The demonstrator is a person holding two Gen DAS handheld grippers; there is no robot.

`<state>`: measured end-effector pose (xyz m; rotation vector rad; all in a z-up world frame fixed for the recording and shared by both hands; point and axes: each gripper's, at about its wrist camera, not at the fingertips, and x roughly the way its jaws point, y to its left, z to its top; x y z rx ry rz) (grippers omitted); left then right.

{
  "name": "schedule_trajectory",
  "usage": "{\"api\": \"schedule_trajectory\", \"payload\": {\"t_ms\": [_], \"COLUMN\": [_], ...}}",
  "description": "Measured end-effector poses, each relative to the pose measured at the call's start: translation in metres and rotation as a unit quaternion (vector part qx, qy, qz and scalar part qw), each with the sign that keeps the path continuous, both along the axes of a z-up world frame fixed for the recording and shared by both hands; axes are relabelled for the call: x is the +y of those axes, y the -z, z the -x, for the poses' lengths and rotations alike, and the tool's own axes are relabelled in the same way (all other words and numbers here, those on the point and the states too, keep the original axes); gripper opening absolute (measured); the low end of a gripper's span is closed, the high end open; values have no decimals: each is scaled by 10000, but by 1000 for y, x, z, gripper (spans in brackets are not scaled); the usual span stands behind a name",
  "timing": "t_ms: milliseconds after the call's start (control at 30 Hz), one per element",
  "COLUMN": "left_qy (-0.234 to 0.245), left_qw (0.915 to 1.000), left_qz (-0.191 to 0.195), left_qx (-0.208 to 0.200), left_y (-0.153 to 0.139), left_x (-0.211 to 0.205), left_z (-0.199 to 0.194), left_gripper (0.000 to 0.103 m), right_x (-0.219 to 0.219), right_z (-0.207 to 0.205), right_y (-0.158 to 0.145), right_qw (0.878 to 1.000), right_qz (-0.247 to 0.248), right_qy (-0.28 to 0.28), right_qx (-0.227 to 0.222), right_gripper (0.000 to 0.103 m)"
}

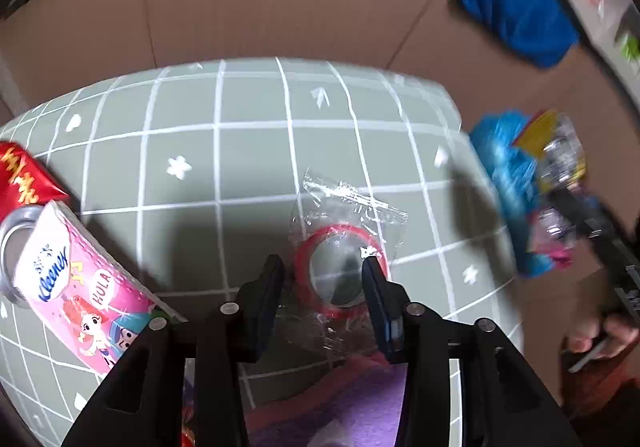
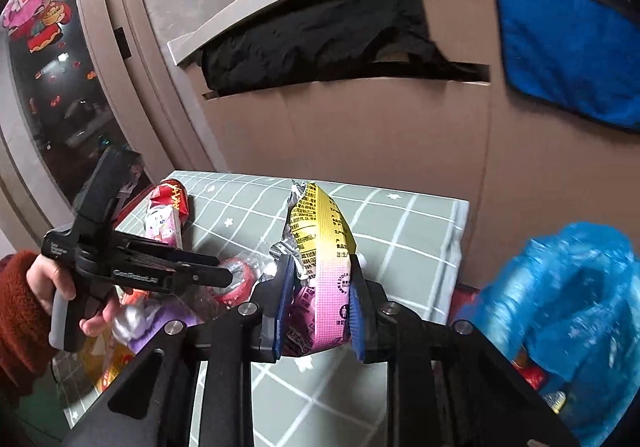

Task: Collect trash
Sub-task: 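Close the left tool on the clear bag with red tape and lift it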

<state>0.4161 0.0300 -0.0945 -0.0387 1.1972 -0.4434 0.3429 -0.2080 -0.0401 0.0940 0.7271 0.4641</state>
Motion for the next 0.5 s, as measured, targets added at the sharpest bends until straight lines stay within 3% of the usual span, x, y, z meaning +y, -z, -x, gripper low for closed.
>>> {"api": "schedule_trajectory", "payload": {"t_ms": [167,267,300,500], "left_qy": [-266,-431,-485,-925], "left_qw": [9996,9988,9983,9907], "left_qz": [-40,-36,-5,-27], "left_qx": [-51,-242,-311,-998], "left_y": [-1,-5,-8,-38], "left_x": [-5,-1,0,19], "left_z": [1,12,16,49], "left_gripper": [46,24,21,18], "right_x": [-15,-21,-22,-20], "right_z": [17,24,26,36], "right_y": [0,-2,-3,-15], "right_qw": [9998,9997,9997,9997], "right_qz": [-70,-127,-140,-207], "right_qy": [146,192,190,119], "right_qx": [64,69,56,-62], "right_gripper": [22,23,23,23]}}
